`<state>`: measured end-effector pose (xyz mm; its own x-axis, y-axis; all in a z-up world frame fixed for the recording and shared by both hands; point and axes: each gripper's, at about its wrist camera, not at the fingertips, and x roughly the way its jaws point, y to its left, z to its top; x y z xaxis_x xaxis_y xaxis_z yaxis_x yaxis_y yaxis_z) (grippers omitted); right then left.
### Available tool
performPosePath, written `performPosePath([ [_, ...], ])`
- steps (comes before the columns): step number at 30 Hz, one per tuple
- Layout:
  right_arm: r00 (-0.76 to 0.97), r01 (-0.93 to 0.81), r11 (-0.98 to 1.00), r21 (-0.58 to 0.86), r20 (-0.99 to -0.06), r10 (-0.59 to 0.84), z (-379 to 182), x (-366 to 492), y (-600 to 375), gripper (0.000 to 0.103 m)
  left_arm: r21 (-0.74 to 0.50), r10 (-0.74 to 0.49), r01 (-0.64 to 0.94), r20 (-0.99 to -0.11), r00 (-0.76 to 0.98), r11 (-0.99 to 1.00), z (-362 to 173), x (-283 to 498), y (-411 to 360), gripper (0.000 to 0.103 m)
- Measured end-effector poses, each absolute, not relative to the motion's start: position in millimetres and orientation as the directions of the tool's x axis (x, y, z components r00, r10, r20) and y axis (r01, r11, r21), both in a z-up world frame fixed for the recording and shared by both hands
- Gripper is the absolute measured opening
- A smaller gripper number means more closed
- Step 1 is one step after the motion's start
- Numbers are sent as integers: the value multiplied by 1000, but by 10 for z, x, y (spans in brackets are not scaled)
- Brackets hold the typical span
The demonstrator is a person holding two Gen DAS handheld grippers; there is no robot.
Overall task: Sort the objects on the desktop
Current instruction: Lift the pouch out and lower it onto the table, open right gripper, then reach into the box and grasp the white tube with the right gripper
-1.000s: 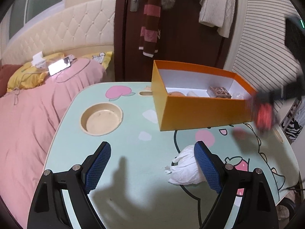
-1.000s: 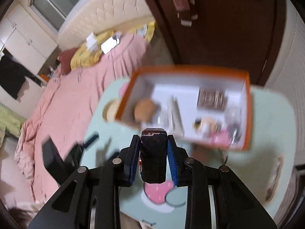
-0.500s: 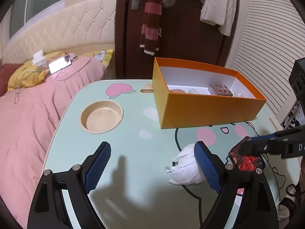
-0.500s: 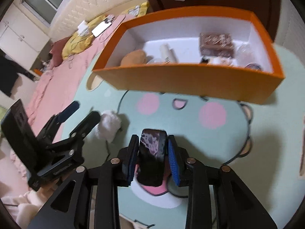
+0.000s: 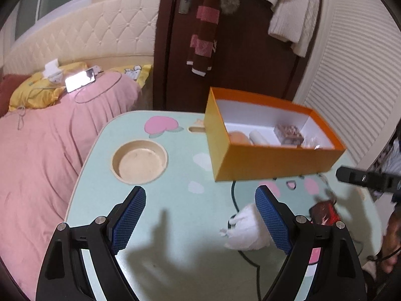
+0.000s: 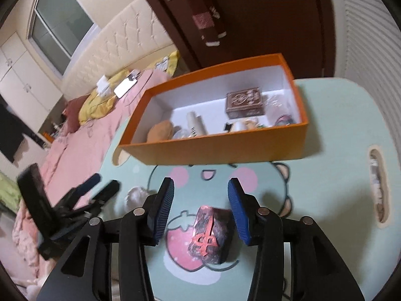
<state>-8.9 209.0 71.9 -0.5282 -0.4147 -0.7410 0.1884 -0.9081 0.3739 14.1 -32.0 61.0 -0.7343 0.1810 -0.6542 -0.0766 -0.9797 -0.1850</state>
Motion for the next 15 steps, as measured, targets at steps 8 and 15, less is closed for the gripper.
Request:
performPosePath([
  [8, -557, 208, -931, 299, -746, -364, 939, -203, 2136, 46, -206, 183, -58, -670, -719, -977, 633, 58, -378, 89],
  [15, -394, 325, -930, 173, -869, -299, 1141, -904, 1531, 46, -185, 144, -32, -633, -761, -982, 482, 281, -381, 89],
])
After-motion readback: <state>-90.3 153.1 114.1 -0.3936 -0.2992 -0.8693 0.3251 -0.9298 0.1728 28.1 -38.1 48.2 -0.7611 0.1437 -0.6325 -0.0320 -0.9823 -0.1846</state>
